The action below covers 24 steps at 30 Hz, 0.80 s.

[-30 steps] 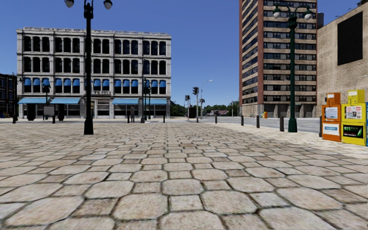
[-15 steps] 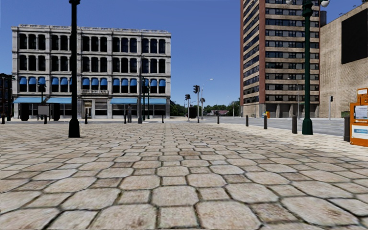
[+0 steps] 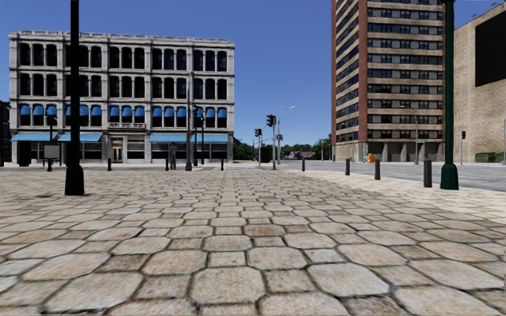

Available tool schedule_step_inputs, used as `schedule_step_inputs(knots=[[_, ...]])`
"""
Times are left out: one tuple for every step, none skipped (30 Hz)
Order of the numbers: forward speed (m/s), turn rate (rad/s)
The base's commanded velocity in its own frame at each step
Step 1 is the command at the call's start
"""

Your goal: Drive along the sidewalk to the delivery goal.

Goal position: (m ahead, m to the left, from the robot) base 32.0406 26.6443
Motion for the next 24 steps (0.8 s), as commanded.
schedule_step_inputs(knots=[[2.00,0.00],[2.00,0.00],[2.00,0.00],[2.00,0.00],[2.00,0.00],[2.00,0.00],[2.00,0.00],[2.00,0.00],[2.00,0.00],[2.00,0.00],[2.00,0.00],[2.00,0.00],[2.00,0.00],[2.00,0.00],[2.00,0.00],[2.00,0.00],[2.00,0.00],[2.00,0.00],[2.00,0.00],[2.00,0.00],[2.00,0.00],[2.00,0.00],[2.00,0.00],[2.00,0.00]])
